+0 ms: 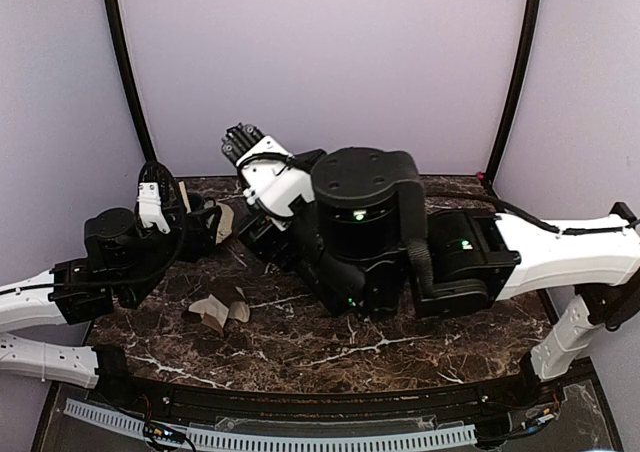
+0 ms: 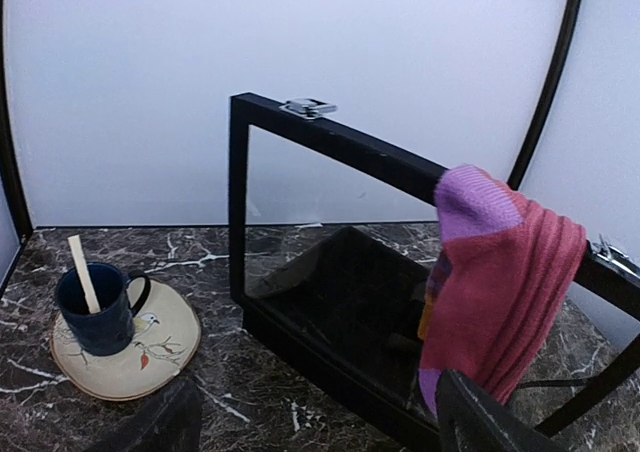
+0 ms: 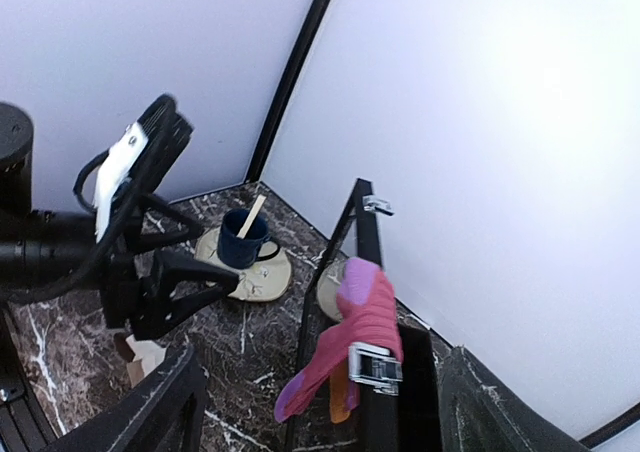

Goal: Roll the socks
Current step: Pick up the sock from the storage box.

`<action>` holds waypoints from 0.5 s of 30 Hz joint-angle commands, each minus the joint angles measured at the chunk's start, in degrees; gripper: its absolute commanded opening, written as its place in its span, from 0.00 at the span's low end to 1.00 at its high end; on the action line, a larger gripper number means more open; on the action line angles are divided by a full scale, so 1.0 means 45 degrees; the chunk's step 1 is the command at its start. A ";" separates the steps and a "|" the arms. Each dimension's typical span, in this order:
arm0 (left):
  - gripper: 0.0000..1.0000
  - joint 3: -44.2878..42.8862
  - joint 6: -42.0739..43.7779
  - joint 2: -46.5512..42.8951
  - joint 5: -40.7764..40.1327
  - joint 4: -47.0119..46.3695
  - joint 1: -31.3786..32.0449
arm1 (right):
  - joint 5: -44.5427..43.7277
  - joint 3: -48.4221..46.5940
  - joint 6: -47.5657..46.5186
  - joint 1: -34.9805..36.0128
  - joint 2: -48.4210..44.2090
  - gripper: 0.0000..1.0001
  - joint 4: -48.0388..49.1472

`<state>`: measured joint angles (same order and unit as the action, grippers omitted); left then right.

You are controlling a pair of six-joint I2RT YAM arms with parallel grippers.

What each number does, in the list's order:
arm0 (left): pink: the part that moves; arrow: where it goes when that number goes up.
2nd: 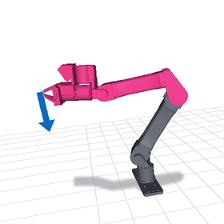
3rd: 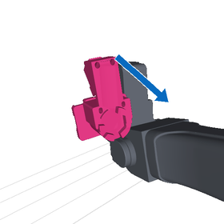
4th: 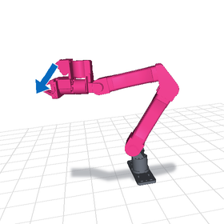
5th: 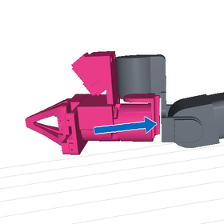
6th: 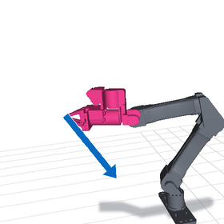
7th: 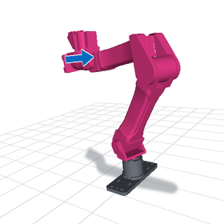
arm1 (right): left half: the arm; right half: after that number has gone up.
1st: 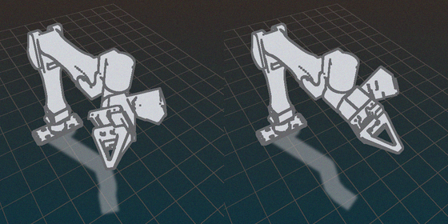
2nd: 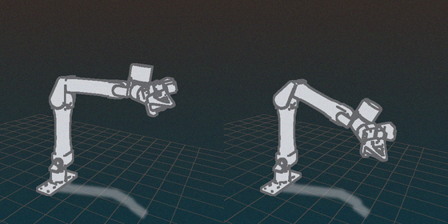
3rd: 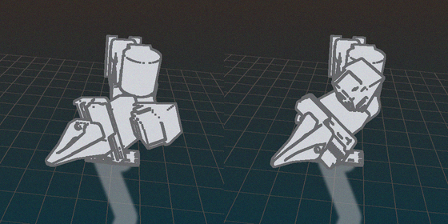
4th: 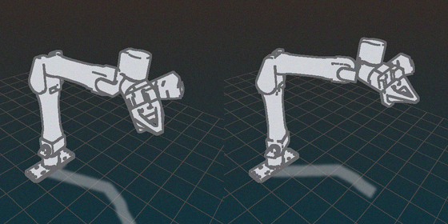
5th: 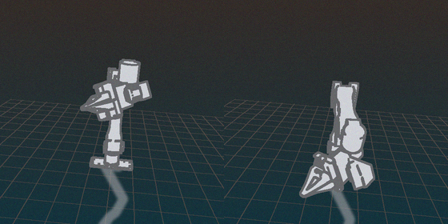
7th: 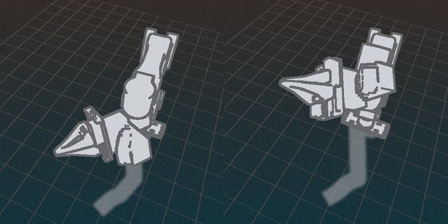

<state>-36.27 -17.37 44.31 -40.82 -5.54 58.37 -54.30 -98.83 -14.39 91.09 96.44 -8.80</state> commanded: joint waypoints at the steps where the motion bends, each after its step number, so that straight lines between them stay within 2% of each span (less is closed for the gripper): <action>1: 0.83 -0.0557 0.0709 0.0473 0.2604 -0.0654 0.0037 | -0.1329 0.1093 -0.0211 -0.0007 -0.1034 0.78 0.1101; 7: 0.84 -0.1262 0.1275 0.1442 0.4948 -0.0320 0.0154 | -0.2276 0.2467 -0.0028 -0.0416 -0.2507 0.78 0.1731; 11: 0.84 -0.1782 0.1671 0.1964 0.5210 0.0158 0.0632 | -0.2271 0.3092 0.0963 -0.1057 -0.3097 0.78 0.1135; 15: 0.84 -0.2368 0.2053 0.2741 0.4629 0.0401 0.1487 | -0.1804 0.3865 0.2026 -0.1816 -0.3665 0.78 0.0795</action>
<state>-43.46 -11.05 54.30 -20.03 -5.48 62.06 -62.54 -84.20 -11.11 85.76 83.18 -4.58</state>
